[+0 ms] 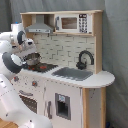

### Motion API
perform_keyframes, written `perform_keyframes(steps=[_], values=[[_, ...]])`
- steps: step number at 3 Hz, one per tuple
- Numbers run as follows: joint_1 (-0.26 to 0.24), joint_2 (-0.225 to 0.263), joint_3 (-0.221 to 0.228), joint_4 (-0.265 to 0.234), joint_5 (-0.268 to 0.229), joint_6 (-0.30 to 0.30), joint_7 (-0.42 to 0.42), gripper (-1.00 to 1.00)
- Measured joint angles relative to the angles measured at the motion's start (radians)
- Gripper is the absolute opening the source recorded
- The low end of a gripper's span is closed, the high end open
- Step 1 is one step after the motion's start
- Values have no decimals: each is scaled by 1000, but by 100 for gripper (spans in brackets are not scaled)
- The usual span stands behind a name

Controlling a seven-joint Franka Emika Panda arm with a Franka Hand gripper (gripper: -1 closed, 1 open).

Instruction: Play with the kitchen

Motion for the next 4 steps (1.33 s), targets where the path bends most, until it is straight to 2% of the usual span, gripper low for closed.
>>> perform_keyframes(steps=[2, 3, 4], values=[[-112, -50, 85, 142, 0, -20, 2, -100], [-137, -76, 129, 168, 0, -33, -2, -100], [-138, -76, 129, 169, 0, -33, -2, 100]])
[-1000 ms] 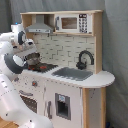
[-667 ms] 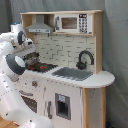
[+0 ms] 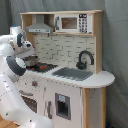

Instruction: Play with the kitchen

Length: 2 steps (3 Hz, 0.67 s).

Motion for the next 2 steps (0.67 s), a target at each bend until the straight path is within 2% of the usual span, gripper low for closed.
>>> perform_keyframes(steps=[1, 2], values=[[-22, 0, -22, 53, -5, -25, 2, 100], [-21, 0, -52, 112, -33, -99, 17, 100]])
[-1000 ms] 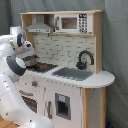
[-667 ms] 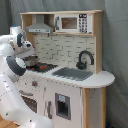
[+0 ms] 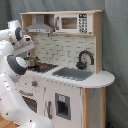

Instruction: Play with the kitchen

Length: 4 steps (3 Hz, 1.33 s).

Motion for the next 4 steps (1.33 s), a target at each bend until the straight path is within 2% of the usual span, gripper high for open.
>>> perform_keyframes(steps=[4], values=[[33, -1, -1, 151, -350, -204, 28, 100]])
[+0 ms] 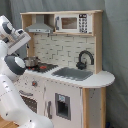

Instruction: Play with the kitchen

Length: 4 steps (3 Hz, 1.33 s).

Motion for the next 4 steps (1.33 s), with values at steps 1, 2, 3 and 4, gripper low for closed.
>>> perform_keyframes(steps=[1, 2, 3, 4], values=[[24, 0, 0, 31, -99, -56, 3, 100], [56, 0, 0, 39, -200, -98, 3, 100], [89, -5, 0, 39, -299, -126, 2, 100], [123, -20, 1, 39, -409, -145, -3, 100]])
